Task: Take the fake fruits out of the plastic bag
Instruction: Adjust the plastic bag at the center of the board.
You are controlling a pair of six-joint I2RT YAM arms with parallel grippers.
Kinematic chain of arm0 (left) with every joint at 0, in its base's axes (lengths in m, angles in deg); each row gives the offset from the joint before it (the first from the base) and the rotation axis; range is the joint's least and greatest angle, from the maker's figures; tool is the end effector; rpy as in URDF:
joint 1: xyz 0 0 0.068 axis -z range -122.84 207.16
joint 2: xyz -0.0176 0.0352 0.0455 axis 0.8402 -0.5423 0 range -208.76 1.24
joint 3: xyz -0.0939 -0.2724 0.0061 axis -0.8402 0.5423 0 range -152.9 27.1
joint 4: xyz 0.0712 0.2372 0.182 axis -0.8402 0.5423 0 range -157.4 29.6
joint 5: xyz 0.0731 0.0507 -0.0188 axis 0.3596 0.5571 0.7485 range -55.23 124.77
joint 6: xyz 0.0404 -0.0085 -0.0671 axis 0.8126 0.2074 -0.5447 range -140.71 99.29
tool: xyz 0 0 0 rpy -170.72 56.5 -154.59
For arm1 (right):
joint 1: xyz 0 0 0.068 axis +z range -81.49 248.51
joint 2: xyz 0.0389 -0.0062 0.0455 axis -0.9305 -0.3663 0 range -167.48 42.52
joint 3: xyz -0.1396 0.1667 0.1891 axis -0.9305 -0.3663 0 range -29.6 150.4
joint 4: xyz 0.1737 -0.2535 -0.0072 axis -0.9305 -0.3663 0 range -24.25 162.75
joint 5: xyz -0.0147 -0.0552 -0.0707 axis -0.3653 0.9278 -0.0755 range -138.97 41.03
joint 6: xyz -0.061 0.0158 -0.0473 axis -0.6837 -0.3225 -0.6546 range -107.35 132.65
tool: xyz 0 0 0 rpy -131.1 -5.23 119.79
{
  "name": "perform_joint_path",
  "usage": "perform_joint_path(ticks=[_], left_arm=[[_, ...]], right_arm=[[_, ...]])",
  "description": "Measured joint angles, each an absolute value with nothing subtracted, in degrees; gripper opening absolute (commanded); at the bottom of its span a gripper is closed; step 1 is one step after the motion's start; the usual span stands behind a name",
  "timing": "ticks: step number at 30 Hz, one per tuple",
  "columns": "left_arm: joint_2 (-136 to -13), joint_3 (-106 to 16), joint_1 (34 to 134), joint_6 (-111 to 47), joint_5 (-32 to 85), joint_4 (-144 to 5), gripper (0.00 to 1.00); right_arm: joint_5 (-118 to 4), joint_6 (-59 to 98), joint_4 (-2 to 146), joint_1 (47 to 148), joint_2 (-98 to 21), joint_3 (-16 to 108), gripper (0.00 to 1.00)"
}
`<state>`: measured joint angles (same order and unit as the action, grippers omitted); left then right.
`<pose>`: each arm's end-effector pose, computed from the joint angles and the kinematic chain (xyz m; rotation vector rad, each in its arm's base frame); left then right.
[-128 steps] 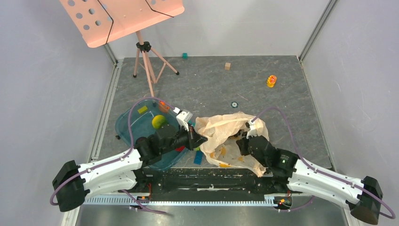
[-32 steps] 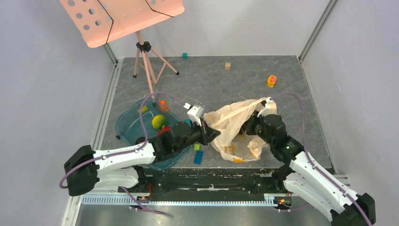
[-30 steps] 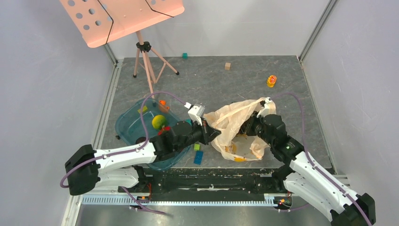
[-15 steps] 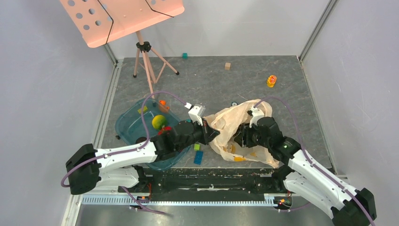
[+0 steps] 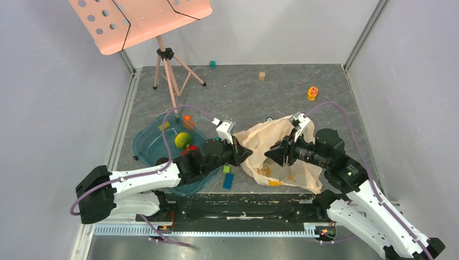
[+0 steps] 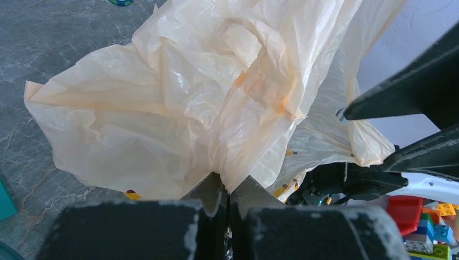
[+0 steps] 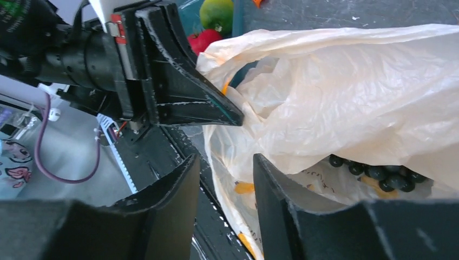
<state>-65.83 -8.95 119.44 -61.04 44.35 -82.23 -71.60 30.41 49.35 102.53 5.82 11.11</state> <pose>0.1628 -0.2857 0.2323 0.2560 1.9790 -1.0630 0.1619 0.1406 0.3158 -0.5601 1.9279 0.9724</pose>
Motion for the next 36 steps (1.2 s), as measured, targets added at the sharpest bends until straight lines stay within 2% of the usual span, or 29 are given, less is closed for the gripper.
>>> perform_joint_path(ticks=[5,11,17,24,36], left_arm=[[-65.8,-8.8,119.4,-61.4,44.8,-82.5,0.02],[-65.3,-8.0,119.4,-61.4,44.8,-83.4,0.02],[-65.1,-8.0,119.4,-61.5,45.1,-83.5,0.02],[-65.1,-8.0,119.4,-61.6,45.1,-83.4,0.02],[-62.6,-8.0,119.4,-61.6,45.2,-81.3,0.02]], right_arm=[[-72.5,31.7,50.0,102.6,6.6,10.3,0.14],[-68.3,36.0,50.7,102.8,7.5,1.3,0.00],[-60.5,40.6,52.1,102.9,5.6,-4.6,0.00],[-50.9,49.7,64.6,102.9,0.9,-10.8,0.00],[-38.7,58.2,78.5,101.2,-11.6,-11.2,0.00]])
